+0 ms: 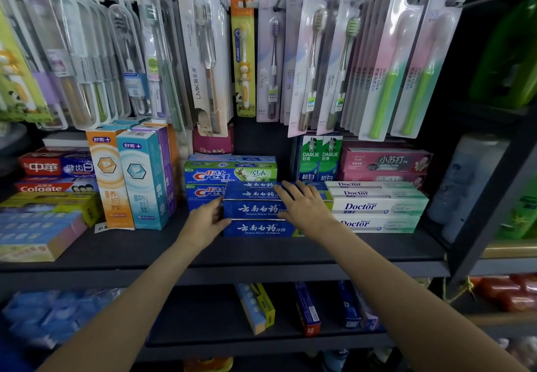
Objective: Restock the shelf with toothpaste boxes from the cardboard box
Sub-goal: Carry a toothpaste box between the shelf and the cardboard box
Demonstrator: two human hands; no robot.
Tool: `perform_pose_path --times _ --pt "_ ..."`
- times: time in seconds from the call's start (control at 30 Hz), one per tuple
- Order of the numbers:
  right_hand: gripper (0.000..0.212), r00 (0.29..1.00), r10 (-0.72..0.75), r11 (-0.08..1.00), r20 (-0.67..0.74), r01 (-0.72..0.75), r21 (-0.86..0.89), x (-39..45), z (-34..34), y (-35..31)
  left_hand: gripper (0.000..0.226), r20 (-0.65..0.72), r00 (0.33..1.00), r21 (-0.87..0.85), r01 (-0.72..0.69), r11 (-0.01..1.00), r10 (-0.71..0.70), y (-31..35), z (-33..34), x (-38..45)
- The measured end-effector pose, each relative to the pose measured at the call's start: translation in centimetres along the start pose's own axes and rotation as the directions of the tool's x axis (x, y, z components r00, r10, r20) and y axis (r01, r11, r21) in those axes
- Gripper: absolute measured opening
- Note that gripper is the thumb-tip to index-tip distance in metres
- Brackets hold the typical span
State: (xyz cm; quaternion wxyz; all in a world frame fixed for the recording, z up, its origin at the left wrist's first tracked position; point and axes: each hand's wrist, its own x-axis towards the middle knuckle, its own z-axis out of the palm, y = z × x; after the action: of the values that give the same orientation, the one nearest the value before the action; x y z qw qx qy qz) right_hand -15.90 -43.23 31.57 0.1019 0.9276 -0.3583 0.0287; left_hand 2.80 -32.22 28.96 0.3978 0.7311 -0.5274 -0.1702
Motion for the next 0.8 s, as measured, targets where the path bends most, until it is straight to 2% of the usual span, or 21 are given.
perform_pose_path --times 0.17,0.27,0.33,0.4,0.47,0.57,0.67,0.8 --pt "0.068 1.000 0.010 1.000 0.001 -0.009 -0.019 0.1 0.1 0.0 0.047 -0.014 1.000 0.025 0.005 1.000 -0.004 -0.1 0.2 0.4" --pt "0.076 1.000 -0.003 0.998 -0.007 0.003 -0.056 -0.2 0.1 0.2 0.054 -0.021 1.000 0.032 0.007 0.999 -0.007 -0.2 0.2 0.4" --pt "0.081 0.998 -0.015 0.999 -0.068 0.012 -0.040 -0.7 0.4 0.3 0.068 -0.064 0.997 0.084 -0.026 0.996 0.031 -0.2 0.4 0.2" --pt "0.085 0.971 -0.019 0.997 -0.237 0.002 -0.072 -1.7 0.8 0.4 0.071 -0.173 0.971 0.231 -0.124 0.965 0.167 0.3 0.8 -0.5" --pt "0.084 0.931 0.012 0.993 -0.366 -0.055 -0.108 -2.7 1.4 1.1 0.068 -0.222 0.893 0.442 -0.266 0.857 0.391 1.2 1.4 -1.1" --pt "0.082 0.923 0.076 0.976 -0.377 -0.146 -0.163 -4.1 1.9 3.0 0.074 -0.128 0.789 0.682 -0.370 0.631 0.601 2.2 2.8 -0.8" --pt "0.081 0.929 0.131 0.964 -0.346 -0.202 -0.176 -5.5 2.0 5.1 0.076 -0.013 0.768 0.757 -0.411 0.508 0.640 3.2 4.4 -0.5" --pt "0.070 0.933 0.126 0.959 -0.337 -0.202 -0.200 -6.2 1.8 5.9 0.072 0.050 0.776 0.785 -0.420 0.456 0.628 3.5 6.0 -0.5"
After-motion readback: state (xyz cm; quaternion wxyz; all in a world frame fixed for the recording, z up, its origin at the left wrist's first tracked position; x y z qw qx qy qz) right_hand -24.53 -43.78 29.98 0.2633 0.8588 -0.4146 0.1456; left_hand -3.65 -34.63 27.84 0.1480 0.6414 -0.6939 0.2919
